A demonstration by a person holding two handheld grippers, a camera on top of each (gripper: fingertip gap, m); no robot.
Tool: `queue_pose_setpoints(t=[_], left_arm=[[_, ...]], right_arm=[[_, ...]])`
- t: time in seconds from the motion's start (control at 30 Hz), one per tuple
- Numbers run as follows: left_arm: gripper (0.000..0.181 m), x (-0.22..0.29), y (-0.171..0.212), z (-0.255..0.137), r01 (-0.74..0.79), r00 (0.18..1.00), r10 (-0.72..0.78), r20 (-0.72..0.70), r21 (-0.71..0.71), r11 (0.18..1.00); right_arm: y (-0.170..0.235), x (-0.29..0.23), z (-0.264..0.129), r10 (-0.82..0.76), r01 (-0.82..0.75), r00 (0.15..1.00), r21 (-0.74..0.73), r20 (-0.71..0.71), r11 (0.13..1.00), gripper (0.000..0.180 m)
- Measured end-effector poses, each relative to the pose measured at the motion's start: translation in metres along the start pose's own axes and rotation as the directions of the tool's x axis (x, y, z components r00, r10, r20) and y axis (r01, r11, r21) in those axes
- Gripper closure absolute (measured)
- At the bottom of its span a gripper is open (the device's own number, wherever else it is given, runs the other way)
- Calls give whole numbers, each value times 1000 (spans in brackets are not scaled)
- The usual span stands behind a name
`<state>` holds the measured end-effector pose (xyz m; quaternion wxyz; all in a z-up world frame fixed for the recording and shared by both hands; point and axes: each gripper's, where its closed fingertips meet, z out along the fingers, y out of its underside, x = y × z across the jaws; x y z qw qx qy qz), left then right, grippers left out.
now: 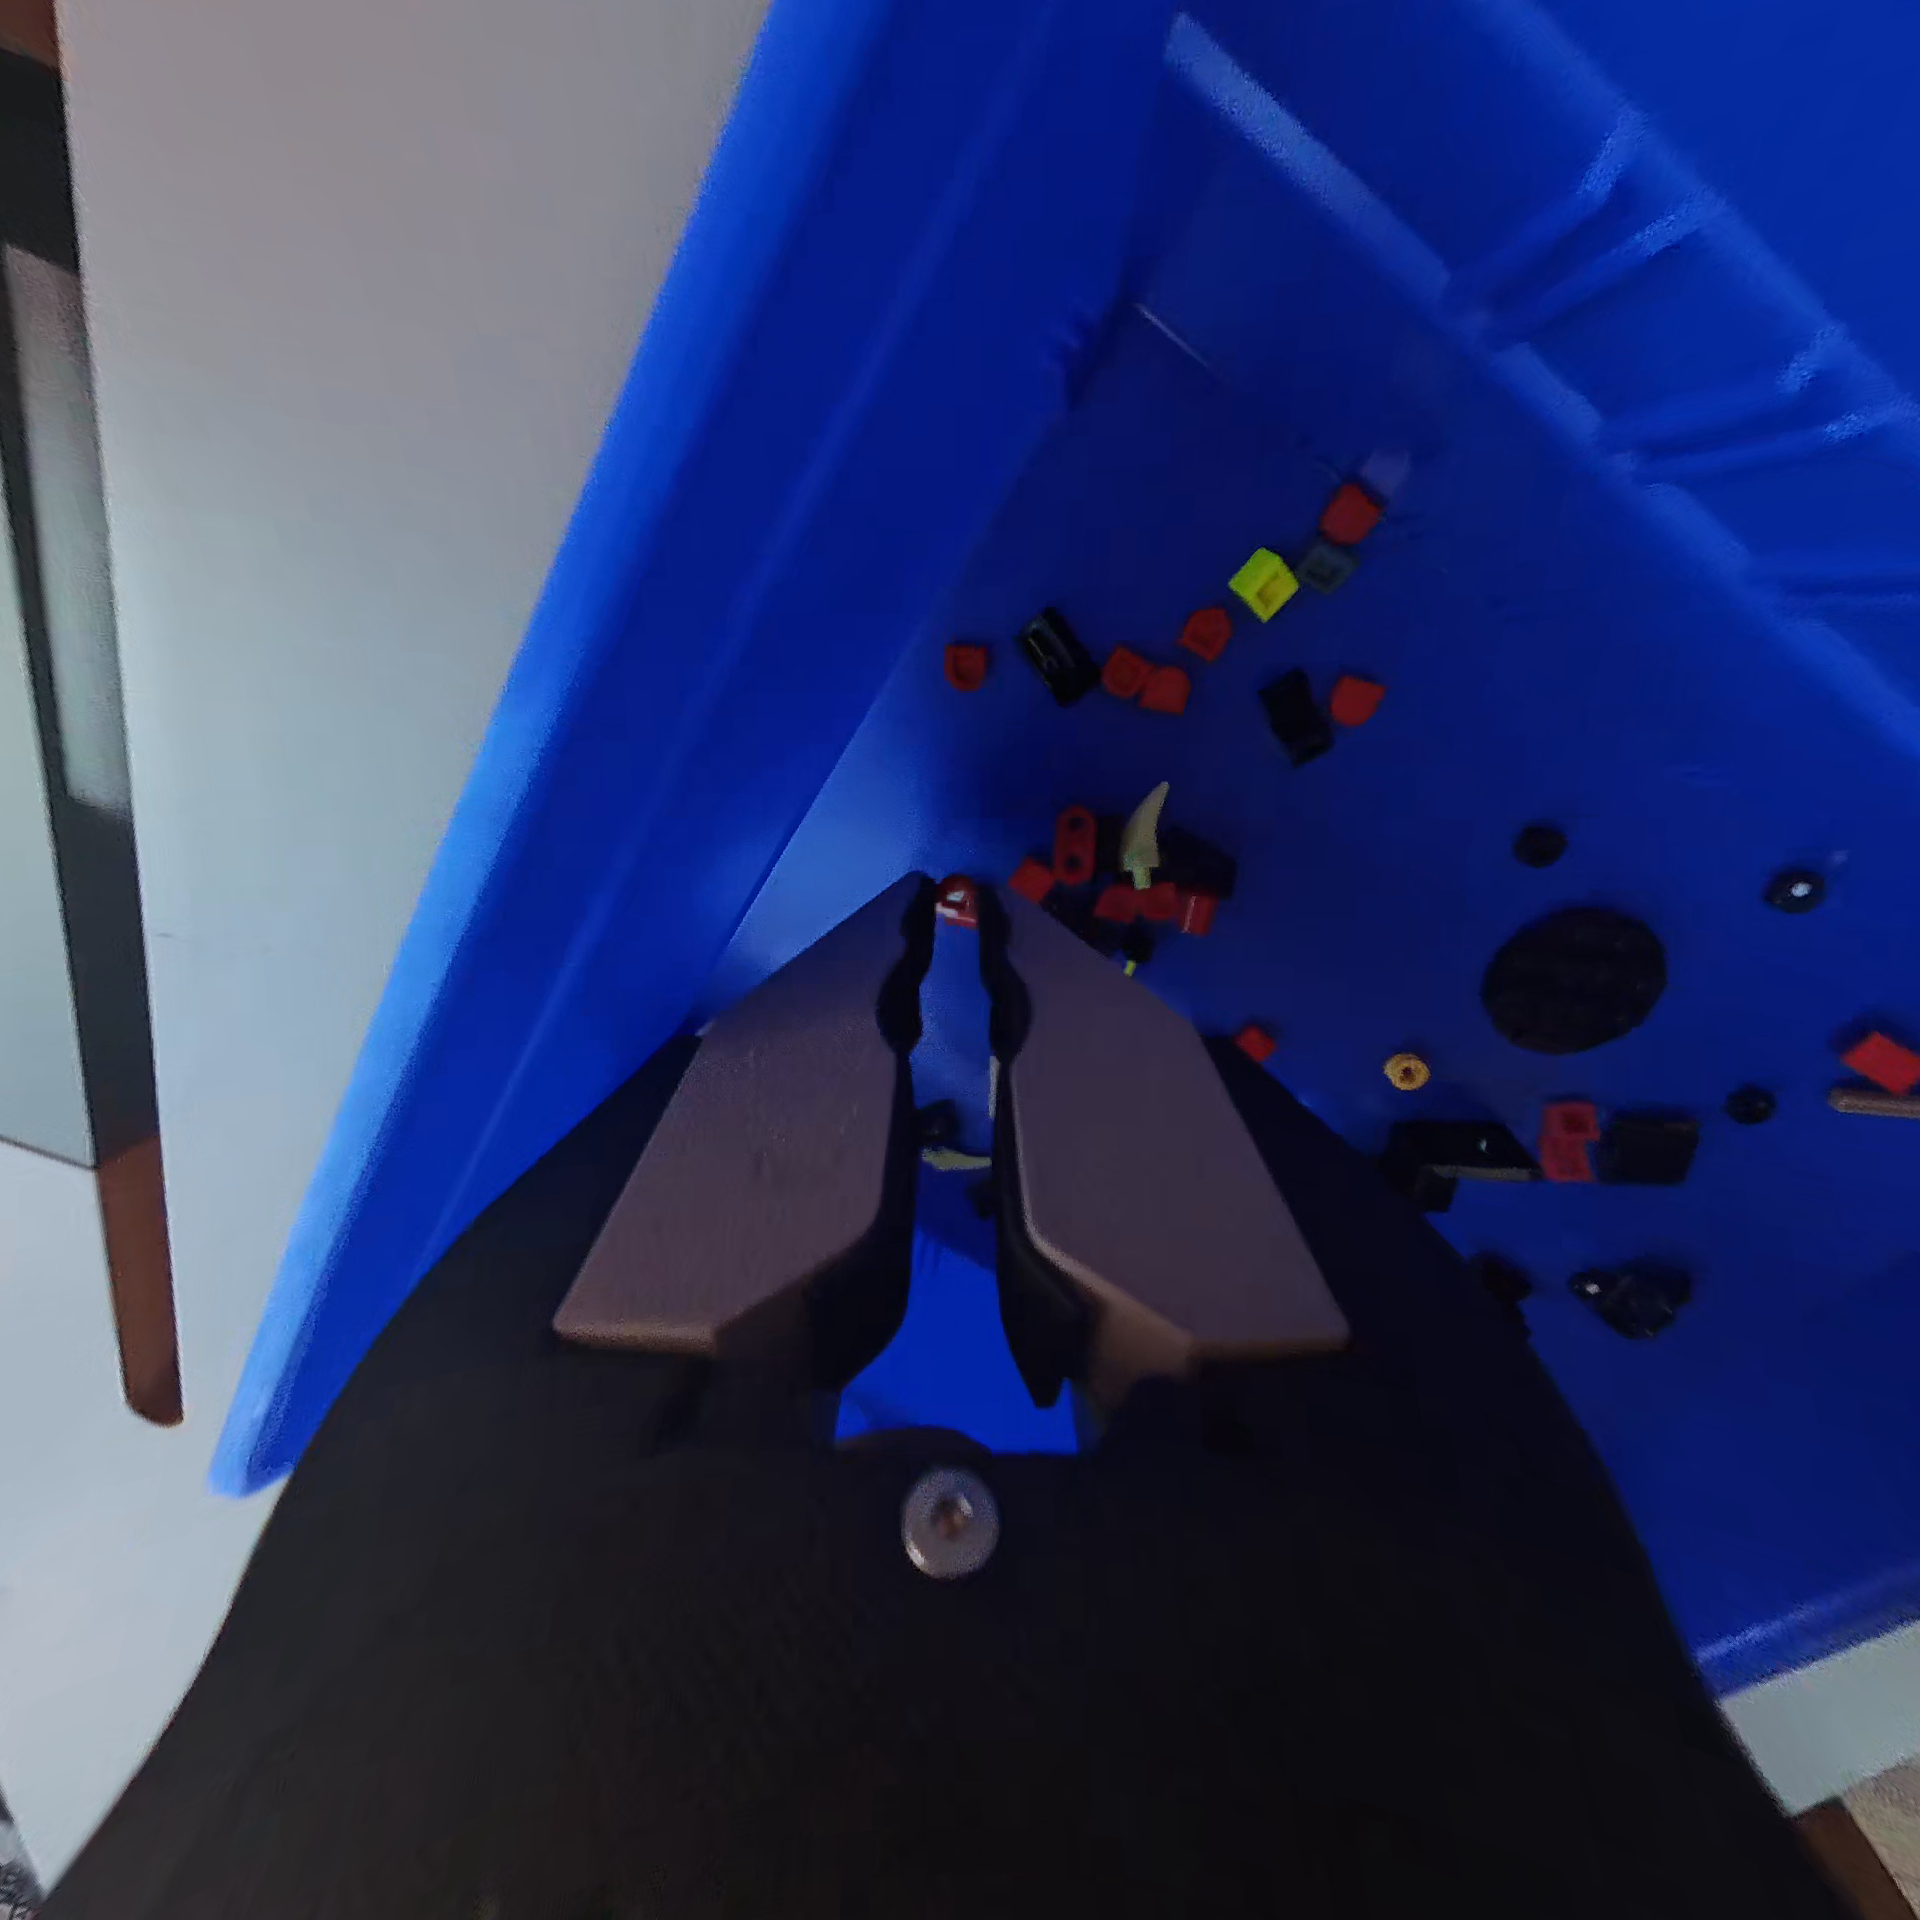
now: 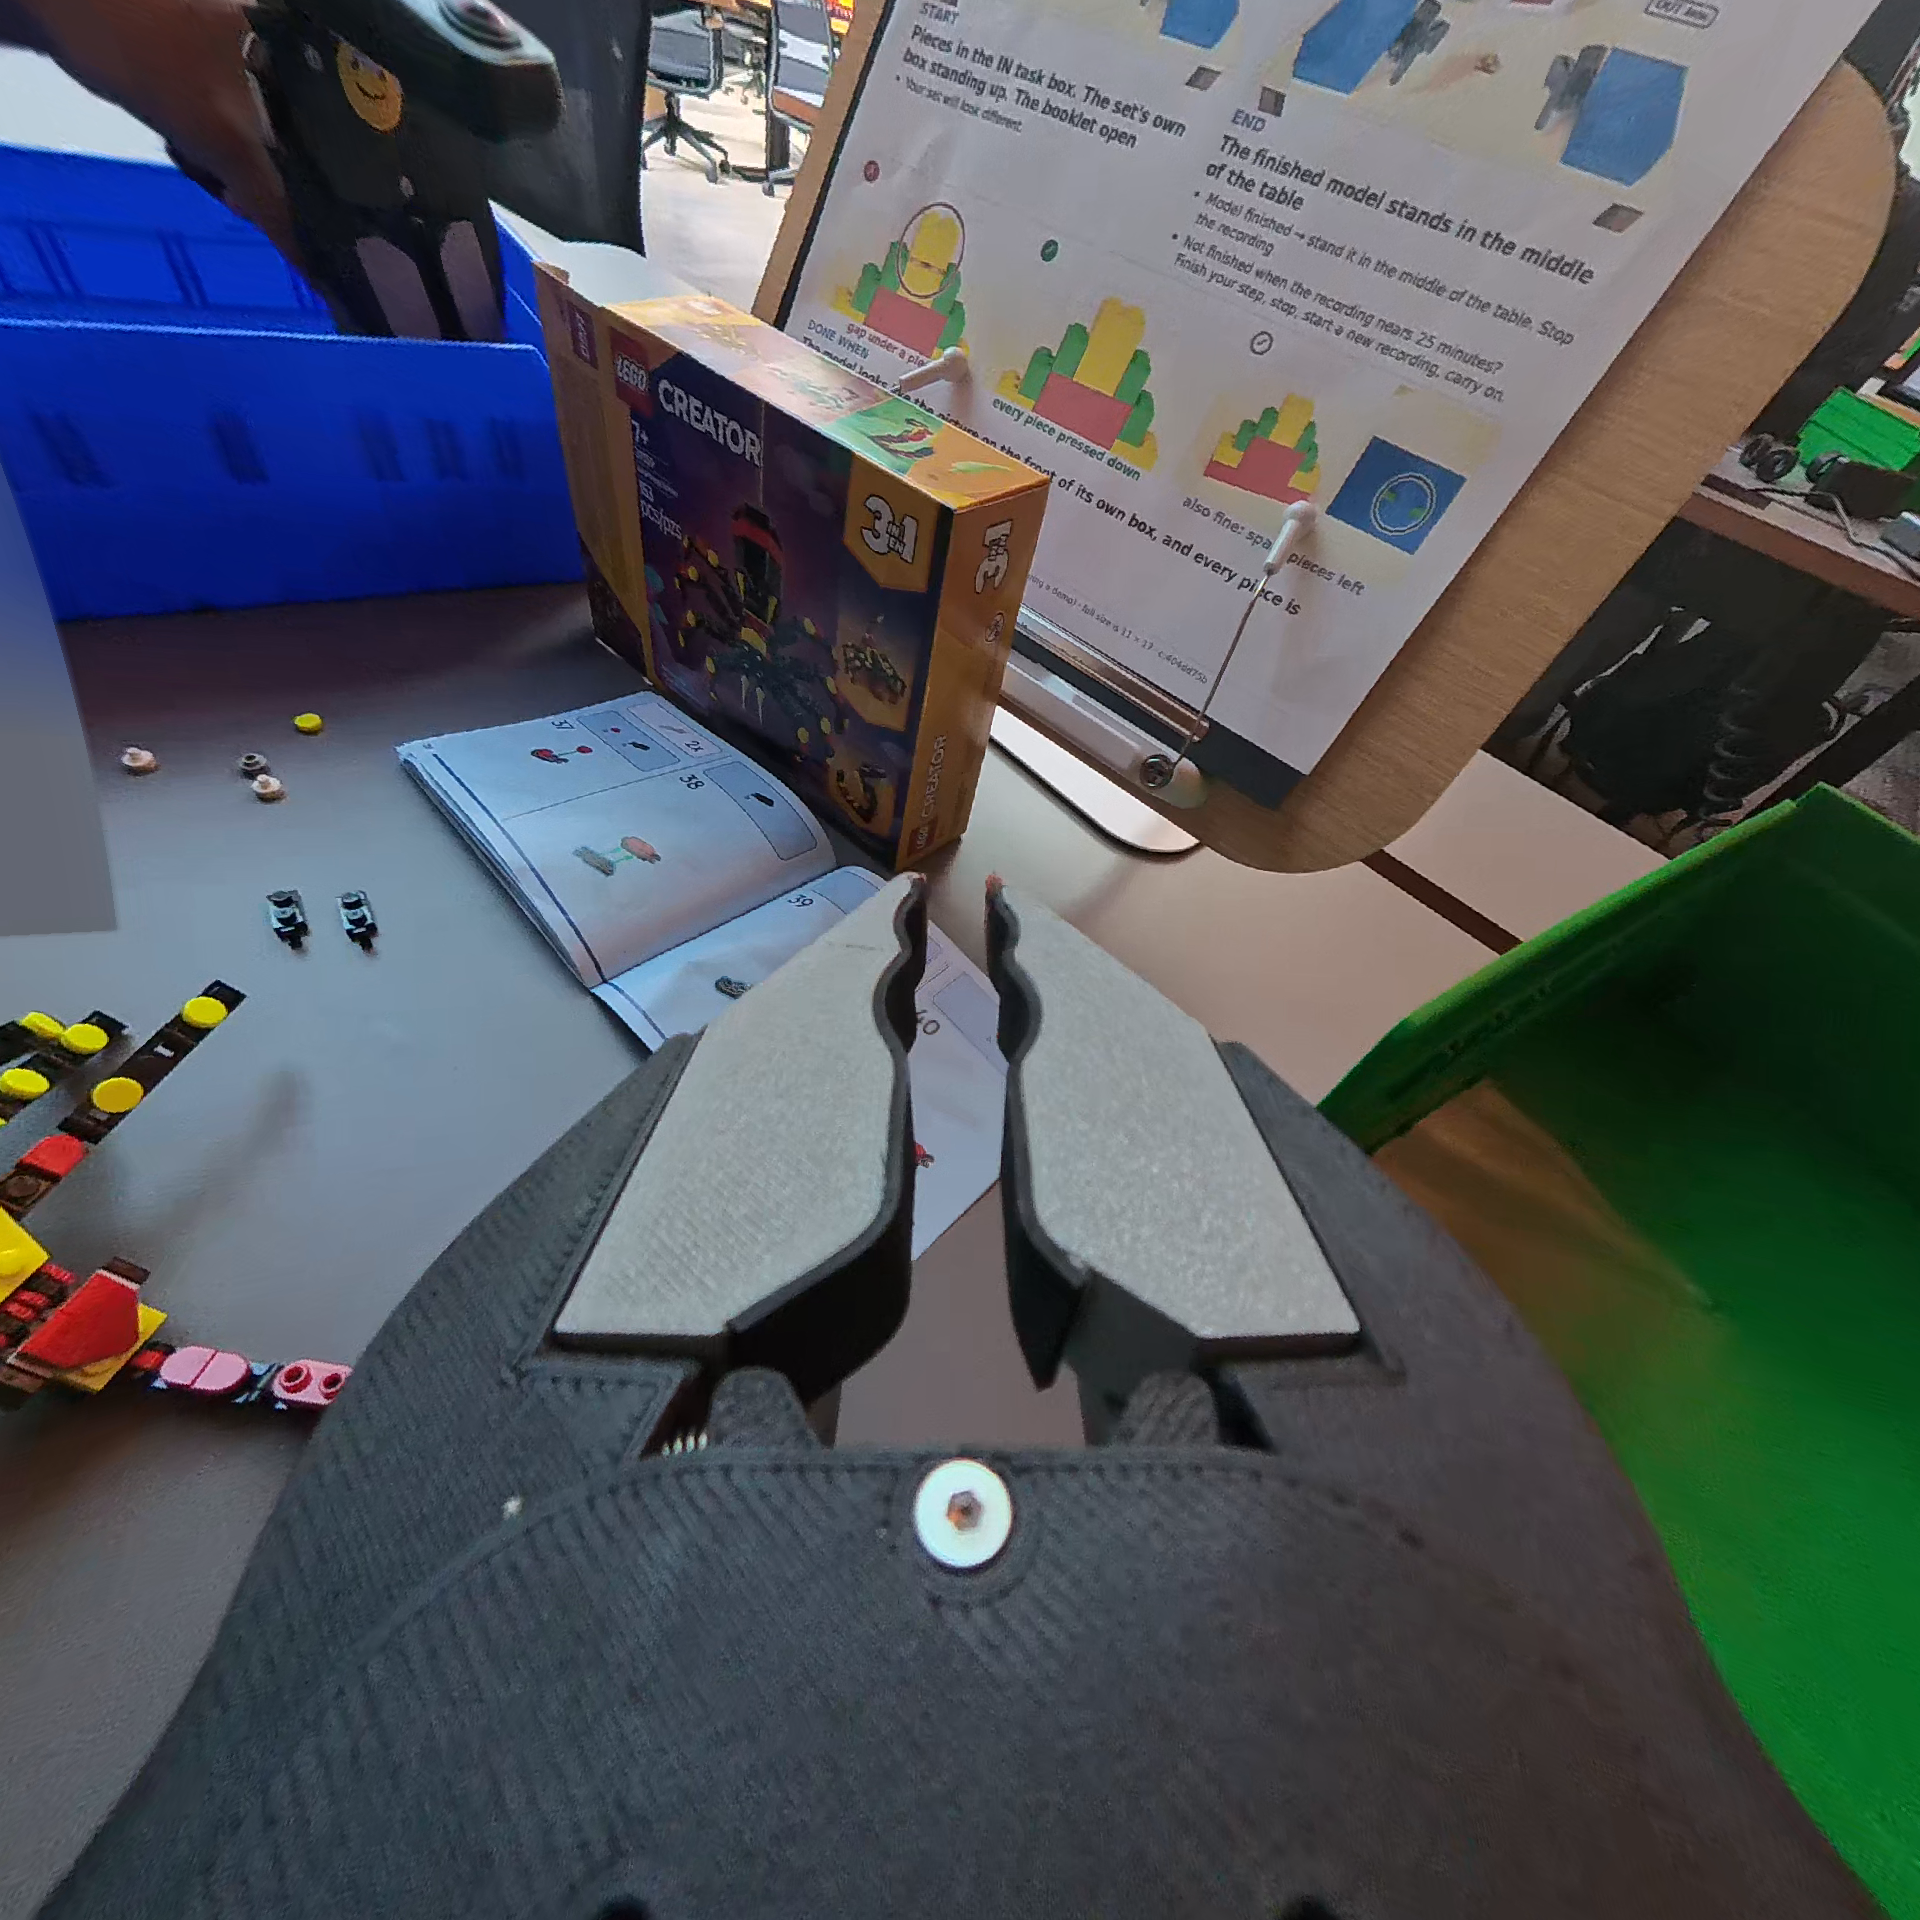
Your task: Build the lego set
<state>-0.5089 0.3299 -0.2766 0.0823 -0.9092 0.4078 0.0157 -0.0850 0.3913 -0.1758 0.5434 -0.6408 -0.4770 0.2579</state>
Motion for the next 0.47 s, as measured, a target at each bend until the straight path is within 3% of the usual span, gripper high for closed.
queue_pose_setpoints(t=[0.03, 0.17, 0.27, 0.37, 0.47], left_arm=[[175, 0, -2, -9, 3, 1000, -3, 14, 11, 1000], [175, 14, -33, -62, -10, 998, 1, 66, 125, 992], [175, 67, -80, -101, -72, 997, 65, 35, 258, 963], [175, 144, -114, -107, -221, 972, 235, -17, 288, 932], [175, 199, -135, -89, -285, 947, 315, -69, 279, 917]], right_arm=[[-1, 0, 0, 0, 0, 1000, 3, 1, 1000, 172], [-5, 0, -3, 8, -8, 1000, 24, 5, 1000, 172], [-9, -2, -5, 18, -19, 1000, 44, 17, 999, 173], [-13, -6, -6, 15, -16, 999, 58, 29, 998, 173], [-15, -12, -5, 12, -15, 999, 68, 45, 998, 173]])
